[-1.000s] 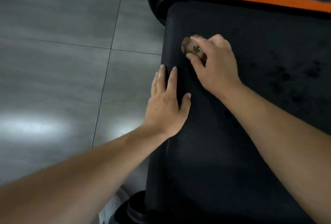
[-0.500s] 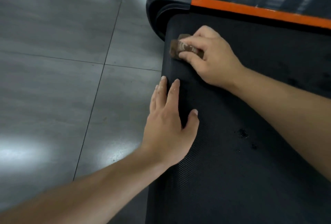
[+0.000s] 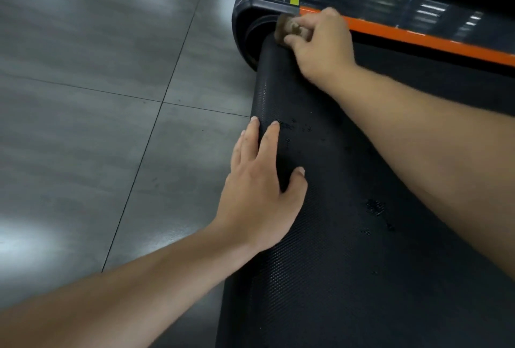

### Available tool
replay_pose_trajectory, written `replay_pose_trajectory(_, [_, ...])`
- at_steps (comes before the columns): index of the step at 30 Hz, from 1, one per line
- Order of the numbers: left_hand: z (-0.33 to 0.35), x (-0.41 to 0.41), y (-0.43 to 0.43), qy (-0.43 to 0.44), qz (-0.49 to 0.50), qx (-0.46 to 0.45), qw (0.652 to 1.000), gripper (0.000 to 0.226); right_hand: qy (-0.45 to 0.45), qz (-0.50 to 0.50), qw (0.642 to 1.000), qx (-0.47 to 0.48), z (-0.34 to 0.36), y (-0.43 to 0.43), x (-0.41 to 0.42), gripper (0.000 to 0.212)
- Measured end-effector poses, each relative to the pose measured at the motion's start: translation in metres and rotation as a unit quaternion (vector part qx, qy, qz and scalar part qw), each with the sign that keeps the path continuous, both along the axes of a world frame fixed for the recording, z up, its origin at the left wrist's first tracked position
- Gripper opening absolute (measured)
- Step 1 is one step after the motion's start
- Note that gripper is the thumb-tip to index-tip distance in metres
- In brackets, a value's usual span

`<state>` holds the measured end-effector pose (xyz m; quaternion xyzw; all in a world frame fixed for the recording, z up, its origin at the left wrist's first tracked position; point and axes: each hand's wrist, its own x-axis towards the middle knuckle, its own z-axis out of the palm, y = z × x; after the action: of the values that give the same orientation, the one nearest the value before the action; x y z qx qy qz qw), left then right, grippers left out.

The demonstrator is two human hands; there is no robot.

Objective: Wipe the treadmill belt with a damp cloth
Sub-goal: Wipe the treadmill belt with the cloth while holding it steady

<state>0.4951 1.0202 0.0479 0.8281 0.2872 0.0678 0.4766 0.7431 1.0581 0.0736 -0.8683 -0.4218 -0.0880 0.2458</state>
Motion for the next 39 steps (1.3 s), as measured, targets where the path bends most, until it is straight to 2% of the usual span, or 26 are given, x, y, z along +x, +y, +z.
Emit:
replay_pose_trajectory(3, [-0.001,0.001,0.0,-0.001,0.002,0.008,1.0,0.075,0.034,0.156,0.986,-0.042,-0.006,-0.014,-0.025,0.026])
replay_pose_trajectory(4, [-0.001,0.001,0.0,-0.002,0.004,0.013,1.0,0.075,0.043,0.177,0.982,-0.057,-0.001,-0.015,-0.025,0.026])
replay_pose_trajectory(6, [-0.001,0.002,-0.001,-0.003,0.004,0.017,1.0,0.075,0.031,0.125,0.99,-0.062,0.006,-0.007,-0.007,0.024])
replay_pose_trajectory(9, [-0.002,0.0,0.0,-0.008,0.008,0.02,1.0,0.075,0.033,0.007,0.999,0.015,-0.002,0.004,-0.003,0.023])
replay_pose_trajectory(10, [-0.002,0.0,0.0,-0.009,0.008,0.021,1.0,0.076,0.027,0.015,0.999,0.024,-0.007,0.0,-0.013,0.023])
replay_pose_trajectory(13, [-0.004,0.001,-0.001,-0.007,0.013,0.021,1.0,0.08,0.059,0.162,0.985,-0.022,-0.011,-0.038,-0.05,0.022])
replay_pose_trajectory(14, [-0.004,0.001,-0.001,-0.008,0.018,0.023,1.0,0.08,0.057,0.178,0.982,-0.03,-0.006,-0.048,-0.047,0.022])
replay_pose_trajectory(15, [-0.005,0.001,0.0,-0.008,0.022,0.024,0.999,0.08,0.051,0.154,0.986,-0.028,-0.002,-0.052,-0.036,0.022])
replay_pose_trajectory(18, [-0.003,0.001,-0.001,-0.012,0.027,0.018,0.999,0.079,0.09,-0.015,0.995,0.033,0.003,-0.053,-0.007,0.024])
replay_pose_trajectory(20, [-0.002,-0.002,-0.002,-0.01,0.027,0.007,1.0,0.077,0.087,0.018,0.996,0.025,-0.004,-0.061,-0.026,0.025])
replay_pose_trajectory(23, [-0.004,-0.012,-0.007,0.007,0.01,-0.018,1.0,0.078,0.093,0.163,0.982,-0.006,-0.009,-0.09,-0.065,0.018])
replay_pose_trajectory(24, [-0.005,-0.017,-0.009,0.009,0.007,-0.03,0.999,0.078,0.089,0.157,0.984,-0.012,-0.006,-0.095,-0.061,0.016])
replay_pose_trajectory(27, [-0.006,-0.025,-0.011,0.005,0.013,-0.066,0.998,0.078,0.075,0.005,0.997,0.01,-0.001,-0.092,-0.036,0.015])
replay_pose_trajectory(28, [-0.007,-0.027,-0.01,0.004,0.015,-0.073,0.997,0.078,0.072,-0.013,0.997,0.023,-0.003,-0.091,-0.04,0.017])
replay_pose_trajectory(29, [-0.008,-0.028,-0.01,0.002,0.013,-0.077,0.997,0.079,0.065,0.004,0.998,0.026,-0.006,-0.094,-0.053,0.021])
replay_pose_trajectory(32, [-0.013,-0.032,-0.013,-0.007,0.018,-0.083,0.996,0.08,0.101,0.171,0.98,-0.002,-0.01,-0.12,-0.107,0.029])
replay_pose_trajectory(34, [-0.013,-0.033,-0.015,-0.019,0.037,-0.094,0.995,0.078,0.1,0.215,0.971,-0.027,-0.005,-0.124,-0.098,0.029])
replay_pose_trajectory(36, [-0.013,-0.033,-0.014,-0.043,0.055,-0.131,0.989,0.067,0.052,0.123,0.991,-0.014,0.0,-0.1,-0.065,0.026])
replay_pose_trajectory(38, [-0.013,-0.033,-0.014,-0.058,0.069,-0.164,0.982,0.057,0.052,0.024,0.998,0.006,-0.002,-0.08,-0.045,0.026])
replay_pose_trajectory(39, [-0.014,-0.033,-0.013,-0.063,0.071,-0.166,0.982,0.057,0.042,0.02,0.999,0.009,-0.007,-0.077,-0.05,0.025])
